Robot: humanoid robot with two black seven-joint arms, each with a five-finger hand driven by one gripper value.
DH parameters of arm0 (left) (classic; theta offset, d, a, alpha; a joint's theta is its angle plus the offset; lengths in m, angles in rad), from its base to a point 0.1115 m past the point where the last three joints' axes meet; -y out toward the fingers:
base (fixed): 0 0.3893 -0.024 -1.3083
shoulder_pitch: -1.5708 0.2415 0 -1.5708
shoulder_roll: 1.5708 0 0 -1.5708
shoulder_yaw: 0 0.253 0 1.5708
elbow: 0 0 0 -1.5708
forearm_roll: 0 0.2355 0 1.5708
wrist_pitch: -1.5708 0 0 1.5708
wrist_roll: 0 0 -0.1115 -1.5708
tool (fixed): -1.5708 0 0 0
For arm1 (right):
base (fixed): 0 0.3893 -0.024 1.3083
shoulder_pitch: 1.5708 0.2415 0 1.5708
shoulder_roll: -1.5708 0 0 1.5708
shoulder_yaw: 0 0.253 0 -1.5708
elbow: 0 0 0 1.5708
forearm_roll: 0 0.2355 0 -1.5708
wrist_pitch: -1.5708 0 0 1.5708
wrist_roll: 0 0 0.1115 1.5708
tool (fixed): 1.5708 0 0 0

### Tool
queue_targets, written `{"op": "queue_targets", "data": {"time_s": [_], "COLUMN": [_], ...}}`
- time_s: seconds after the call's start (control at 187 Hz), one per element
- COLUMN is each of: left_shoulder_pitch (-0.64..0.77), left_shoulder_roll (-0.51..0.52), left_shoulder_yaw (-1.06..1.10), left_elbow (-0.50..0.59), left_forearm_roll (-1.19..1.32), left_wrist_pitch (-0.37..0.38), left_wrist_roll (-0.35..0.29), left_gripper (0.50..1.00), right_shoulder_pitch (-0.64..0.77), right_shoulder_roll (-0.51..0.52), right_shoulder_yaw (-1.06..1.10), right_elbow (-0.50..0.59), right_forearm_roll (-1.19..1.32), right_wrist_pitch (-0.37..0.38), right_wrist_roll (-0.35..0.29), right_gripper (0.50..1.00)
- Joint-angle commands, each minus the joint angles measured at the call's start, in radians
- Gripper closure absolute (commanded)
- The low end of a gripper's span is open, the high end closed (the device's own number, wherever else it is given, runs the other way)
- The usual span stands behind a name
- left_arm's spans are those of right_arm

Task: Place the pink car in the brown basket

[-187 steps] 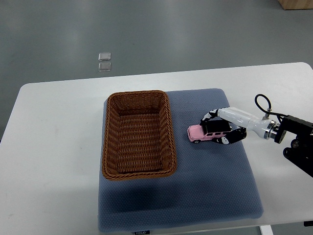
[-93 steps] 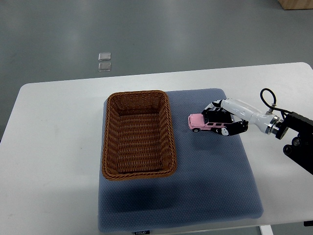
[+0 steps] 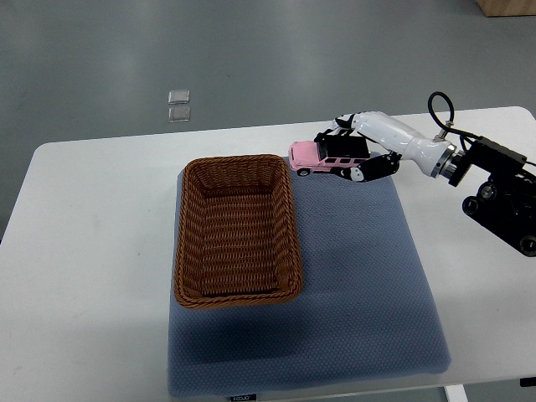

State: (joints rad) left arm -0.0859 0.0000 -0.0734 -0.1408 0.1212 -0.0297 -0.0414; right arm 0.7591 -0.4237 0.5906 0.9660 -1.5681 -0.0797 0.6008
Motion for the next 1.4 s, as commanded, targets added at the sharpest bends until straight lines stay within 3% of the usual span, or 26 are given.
{"op": "queue_targets", "data": {"time_s": [0.0,0.263,0.595,0.718,0.917,1.158,1.394], "left_shoulder_pitch": [0.002,0.006,0.008,0.008,0.008,0.008,0.006], "left_shoulder_roll": [0.000,0.000,0.000,0.000,0.000,0.000,0.000], "left_shoulder_yaw": [0.000,-0.002,0.000,0.000,0.000,0.000,0.001], "left_elbow": [0.001,0.003,0.000,-0.003,-0.006,-0.005,-0.005], "left_forearm_roll": [0.000,0.000,0.000,0.000,0.000,0.000,0.000], "left_wrist_pitch": [0.001,0.001,0.001,0.001,0.001,0.001,0.001], "left_wrist_roll": [0.000,0.000,0.000,0.000,0.000,0.000,0.000], "left_gripper": [0.500,0.500,0.500,0.500,0.500,0.500,0.500], "right_shoulder_pitch": [0.045,0.140,0.140,0.138,0.137,0.132,0.085], "right_shoulder_roll": [0.037,0.171,0.240,0.241,0.246,0.240,0.197], "right_shoulder_yaw": [-0.061,-0.202,-0.279,-0.278,-0.276,-0.256,-0.109], "right_elbow": [-0.003,-0.023,-0.102,-0.110,-0.110,-0.110,-0.108], "right_forearm_roll": [0.000,-0.001,-0.010,-0.007,-0.004,0.023,0.333], "right_wrist_pitch": [0.000,-0.002,-0.029,-0.045,-0.046,-0.078,-0.095], "right_wrist_roll": [0.001,0.002,-0.001,-0.003,-0.007,-0.009,-0.030], "right_gripper": [1.000,1.000,1.000,0.806,0.599,0.589,0.589]}}
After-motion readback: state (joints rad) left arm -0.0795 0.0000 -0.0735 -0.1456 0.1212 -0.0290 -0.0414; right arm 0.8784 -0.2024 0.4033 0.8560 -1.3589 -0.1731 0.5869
